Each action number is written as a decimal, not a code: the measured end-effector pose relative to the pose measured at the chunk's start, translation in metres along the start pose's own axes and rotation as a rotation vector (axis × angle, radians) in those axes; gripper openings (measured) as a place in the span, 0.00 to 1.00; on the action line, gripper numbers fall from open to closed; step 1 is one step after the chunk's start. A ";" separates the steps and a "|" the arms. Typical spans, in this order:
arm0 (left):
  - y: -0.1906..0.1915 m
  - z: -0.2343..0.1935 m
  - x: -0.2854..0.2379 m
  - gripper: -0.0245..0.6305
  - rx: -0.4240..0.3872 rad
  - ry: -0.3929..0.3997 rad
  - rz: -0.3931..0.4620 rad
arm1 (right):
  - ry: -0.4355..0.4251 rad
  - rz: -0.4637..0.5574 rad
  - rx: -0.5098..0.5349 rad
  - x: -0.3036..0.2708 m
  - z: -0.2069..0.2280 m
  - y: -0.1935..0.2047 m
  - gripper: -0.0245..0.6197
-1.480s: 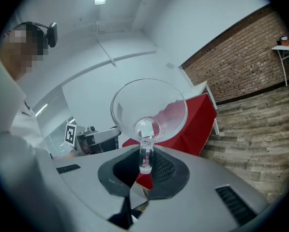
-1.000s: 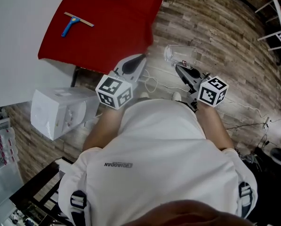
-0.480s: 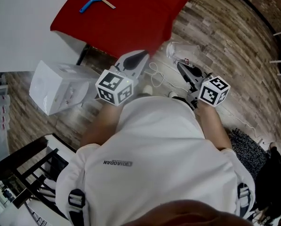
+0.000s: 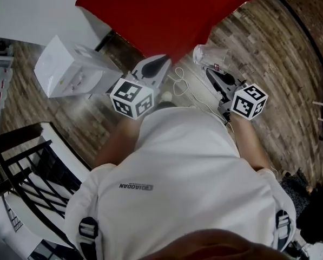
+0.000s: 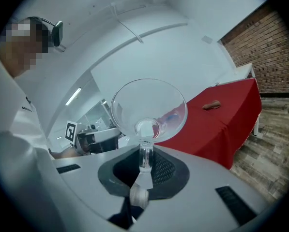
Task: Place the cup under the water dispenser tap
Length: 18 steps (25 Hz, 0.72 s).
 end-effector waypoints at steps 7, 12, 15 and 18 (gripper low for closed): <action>0.013 0.037 0.000 0.03 0.023 -0.071 0.042 | -0.076 -0.051 0.045 0.022 0.007 -0.003 0.10; 0.026 0.059 0.002 0.03 0.042 -0.119 0.052 | -0.113 -0.083 0.035 0.036 0.013 0.007 0.10; 0.036 0.071 0.006 0.03 0.053 -0.148 0.056 | -0.135 -0.098 0.033 0.043 0.016 0.014 0.10; 0.044 0.081 0.013 0.03 0.063 -0.179 0.061 | -0.160 -0.114 0.039 0.046 0.015 0.021 0.10</action>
Point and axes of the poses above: the fingertips, and each gripper's own axes: x backward along the fingers, z to its right, y out of its underside, the point moved 9 cm from there along x, backward along the fingers, and after that the axes turned 5 degrees about x, right-handed, at the moved point
